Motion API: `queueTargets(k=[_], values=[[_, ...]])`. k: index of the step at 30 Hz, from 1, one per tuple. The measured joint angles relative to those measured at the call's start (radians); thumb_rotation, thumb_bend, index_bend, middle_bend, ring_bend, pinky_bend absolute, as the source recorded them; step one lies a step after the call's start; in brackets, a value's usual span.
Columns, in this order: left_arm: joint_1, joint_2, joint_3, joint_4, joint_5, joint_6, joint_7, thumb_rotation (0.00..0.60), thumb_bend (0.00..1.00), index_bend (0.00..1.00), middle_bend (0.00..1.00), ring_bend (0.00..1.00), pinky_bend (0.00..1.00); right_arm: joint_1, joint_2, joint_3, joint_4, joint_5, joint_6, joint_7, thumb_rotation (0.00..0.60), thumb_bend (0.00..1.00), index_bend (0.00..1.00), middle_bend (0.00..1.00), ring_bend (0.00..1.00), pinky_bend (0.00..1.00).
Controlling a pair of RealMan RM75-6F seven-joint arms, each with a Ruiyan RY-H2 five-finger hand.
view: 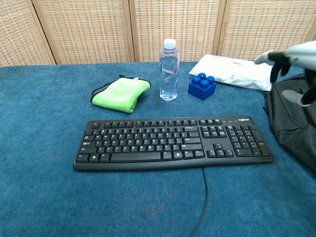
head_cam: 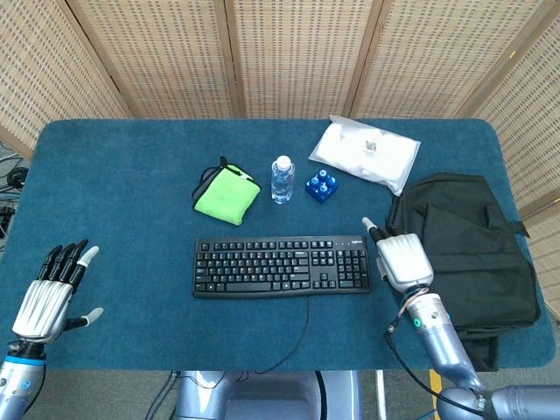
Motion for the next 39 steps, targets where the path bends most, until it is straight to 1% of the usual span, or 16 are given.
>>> queueTargets(k=[3, 4, 5, 6, 8, 11, 16, 20, 24, 30, 39], values=[[-0.001, -0.002, 0.003, -0.001, 0.003, -0.003, 0.006, 0.600, 0.00, 0.00, 0.00, 0.00, 0.00, -0.082, 0.030, -0.047, 0.011, -0.158, 0.065, 0.096, 0.600, 0.38, 0.00, 0.05, 0.02, 0.28], [-0.001, -0.004, 0.004, -0.001, 0.006, -0.003, 0.008, 0.600, 0.00, 0.00, 0.00, 0.00, 0.00, -0.109, 0.038, -0.062, 0.018, -0.205, 0.086, 0.128, 0.600, 0.36, 0.00, 0.02, 0.00, 0.24], [-0.001, -0.005, 0.005, 0.000, 0.007, -0.004, 0.009, 0.600, 0.00, 0.00, 0.00, 0.00, 0.00, -0.157, 0.051, -0.086, 0.034, -0.278, 0.123, 0.184, 0.600, 0.35, 0.00, 0.01, 0.00, 0.21], [-0.001, -0.005, 0.006, 0.001, 0.008, -0.004, 0.011, 0.600, 0.00, 0.00, 0.00, 0.00, 0.00, -0.176, 0.055, -0.096, 0.042, -0.305, 0.139, 0.206, 0.600, 0.32, 0.00, 0.00, 0.00, 0.18], [-0.001, -0.007, 0.008, 0.001, 0.010, -0.003, 0.013, 0.600, 0.00, 0.00, 0.00, 0.00, 0.00, -0.244, 0.069, -0.129, 0.080, -0.390, 0.195, 0.281, 0.600, 0.28, 0.00, 0.00, 0.00, 0.14], [0.001, -0.008, 0.009, 0.001, 0.012, 0.001, 0.014, 0.600, 0.00, 0.00, 0.00, 0.00, 0.00, -0.322, 0.079, -0.161, 0.156, -0.469, 0.268, 0.371, 0.600, 0.26, 0.00, 0.00, 0.00, 0.09], [0.005, -0.009, 0.010, -0.003, 0.017, 0.010, 0.018, 0.600, 0.00, 0.00, 0.00, 0.00, 0.00, -0.421, 0.077, -0.187, 0.283, -0.544, 0.337, 0.478, 0.600, 0.23, 0.00, 0.00, 0.00, 0.05], [0.008, -0.012, 0.010, -0.004, 0.019, 0.015, 0.028, 0.600, 0.00, 0.00, 0.00, 0.00, 0.00, -0.485, 0.060, -0.185, 0.384, -0.586, 0.381, 0.565, 0.600, 0.23, 0.00, 0.00, 0.00, 0.04], [0.009, -0.018, 0.014, -0.003, 0.022, 0.013, 0.039, 0.600, 0.00, 0.00, 0.00, 0.00, 0.00, -0.524, 0.046, -0.172, 0.448, -0.610, 0.401, 0.624, 0.600, 0.23, 0.00, 0.00, 0.00, 0.04], [0.009, -0.024, 0.015, -0.002, 0.028, 0.016, 0.040, 0.600, 0.00, 0.00, 0.00, 0.00, 0.00, -0.565, 0.053, -0.133, 0.473, -0.636, 0.444, 0.688, 0.600, 0.23, 0.00, 0.00, 0.00, 0.03], [0.012, -0.027, 0.015, -0.002, 0.037, 0.028, 0.045, 0.600, 0.00, 0.00, 0.00, 0.00, 0.00, -0.597, 0.070, -0.093, 0.474, -0.654, 0.417, 0.703, 0.600, 0.23, 0.00, 0.00, 0.00, 0.03]])
